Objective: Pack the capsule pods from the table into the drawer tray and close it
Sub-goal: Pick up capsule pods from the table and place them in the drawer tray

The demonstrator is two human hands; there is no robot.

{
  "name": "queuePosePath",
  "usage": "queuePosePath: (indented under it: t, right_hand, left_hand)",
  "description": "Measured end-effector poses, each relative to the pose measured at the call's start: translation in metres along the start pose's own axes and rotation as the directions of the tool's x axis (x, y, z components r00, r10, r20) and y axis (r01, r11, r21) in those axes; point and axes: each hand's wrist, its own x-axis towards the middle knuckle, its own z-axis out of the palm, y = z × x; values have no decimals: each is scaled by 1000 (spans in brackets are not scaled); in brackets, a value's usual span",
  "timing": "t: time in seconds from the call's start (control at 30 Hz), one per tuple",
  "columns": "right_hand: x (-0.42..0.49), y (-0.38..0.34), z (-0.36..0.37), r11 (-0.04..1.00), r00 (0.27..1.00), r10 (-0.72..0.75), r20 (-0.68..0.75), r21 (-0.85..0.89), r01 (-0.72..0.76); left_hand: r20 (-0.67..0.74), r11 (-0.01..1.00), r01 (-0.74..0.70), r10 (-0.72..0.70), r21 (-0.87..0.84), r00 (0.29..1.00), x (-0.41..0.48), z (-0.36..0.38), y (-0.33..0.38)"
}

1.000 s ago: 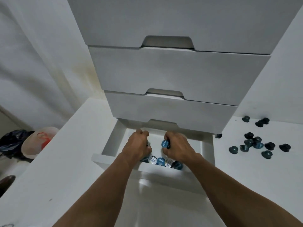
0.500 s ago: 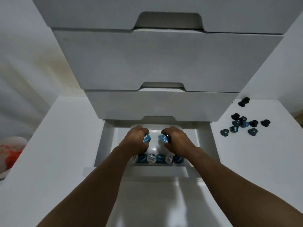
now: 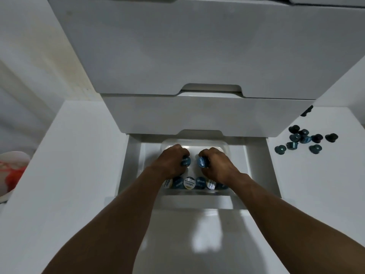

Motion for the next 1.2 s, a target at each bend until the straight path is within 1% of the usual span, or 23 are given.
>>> queuePosePath:
  t: [0.2,0.37,0.5,0.7,1.0,1.2]
  right_hand:
    - [8,9,4,1000,1000,12,28,14,-12]
    - [13,17,8,998,993,57,101,31,-61]
    - [15,23,12,999,990,40,135,15,-42]
    - [17,27,19,999,990,10,139,43,-16]
    - [14,32,20,997,996,3,84,80,-10]
    - [13,32,20,995,994,15,112,101,-26]
  left_hand:
    - [63,1000,-8,8,3,998,7,13,1]
    - [74,995,-17,10,94,997,11,25,0]
    - [63,991,-18,9,131,998,14,32,-3]
    - [78,994,0,-9,112,997,16,37,-7]
    - [110,998,14,-20,59,994,16,38,-11]
    - [117,1000,14,-17,25,993,16,38,-8]
